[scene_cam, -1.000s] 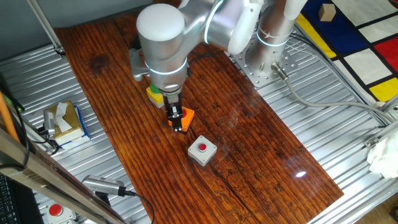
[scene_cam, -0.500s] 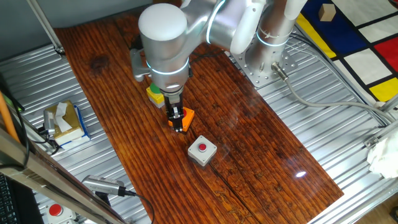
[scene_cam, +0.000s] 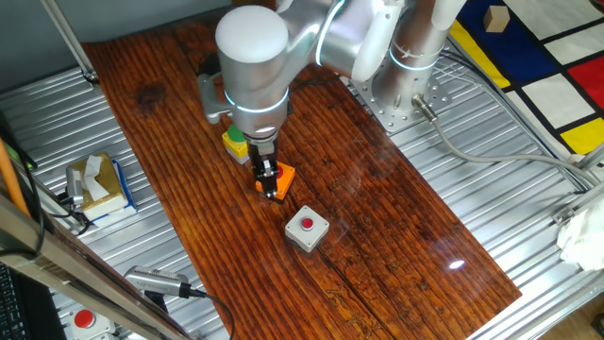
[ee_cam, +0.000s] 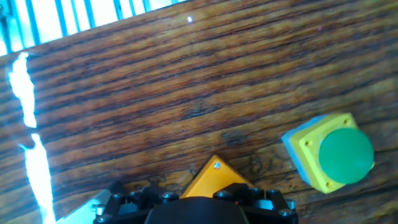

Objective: Press three buttons from left to right in sequence

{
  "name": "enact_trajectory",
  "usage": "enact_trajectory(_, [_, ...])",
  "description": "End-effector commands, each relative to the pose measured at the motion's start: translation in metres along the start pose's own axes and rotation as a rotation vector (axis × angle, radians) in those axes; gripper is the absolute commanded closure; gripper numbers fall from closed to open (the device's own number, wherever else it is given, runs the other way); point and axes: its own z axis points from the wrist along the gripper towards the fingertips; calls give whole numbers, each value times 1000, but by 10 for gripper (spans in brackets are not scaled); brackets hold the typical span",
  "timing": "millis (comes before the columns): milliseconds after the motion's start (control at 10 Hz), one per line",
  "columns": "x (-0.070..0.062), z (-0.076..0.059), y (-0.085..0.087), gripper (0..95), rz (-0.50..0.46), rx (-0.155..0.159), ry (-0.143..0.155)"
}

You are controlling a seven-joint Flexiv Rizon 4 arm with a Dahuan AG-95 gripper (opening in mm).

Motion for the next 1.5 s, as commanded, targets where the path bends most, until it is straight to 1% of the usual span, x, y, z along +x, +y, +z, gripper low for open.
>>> enact_trajectory(100, [-8, 1, -20, 190, -71, 31, -6])
enact_trajectory(200, [-10, 1, -26, 190, -71, 33, -4])
enact_trajectory(500, [-18, 0, -56, 190, -126, 30, -3])
enact_trajectory(700, [-22, -3, -76, 190, -121, 23, 3])
enact_trajectory(800, [-23, -3, -83, 190, -127, 20, 3])
enact_trajectory(900, [-25, -4, -96, 190, -141, 21, 4])
enact_trajectory(1100, [-27, -6, -108, 190, -154, 21, 8])
enact_trajectory(1200, [-28, -8, -126, 190, -175, 18, 9])
enact_trajectory(1300, [-27, -9, -133, 190, -182, 11, 11])
enact_trajectory(1500, [-26, -10, -145, 190, -181, 11, 14])
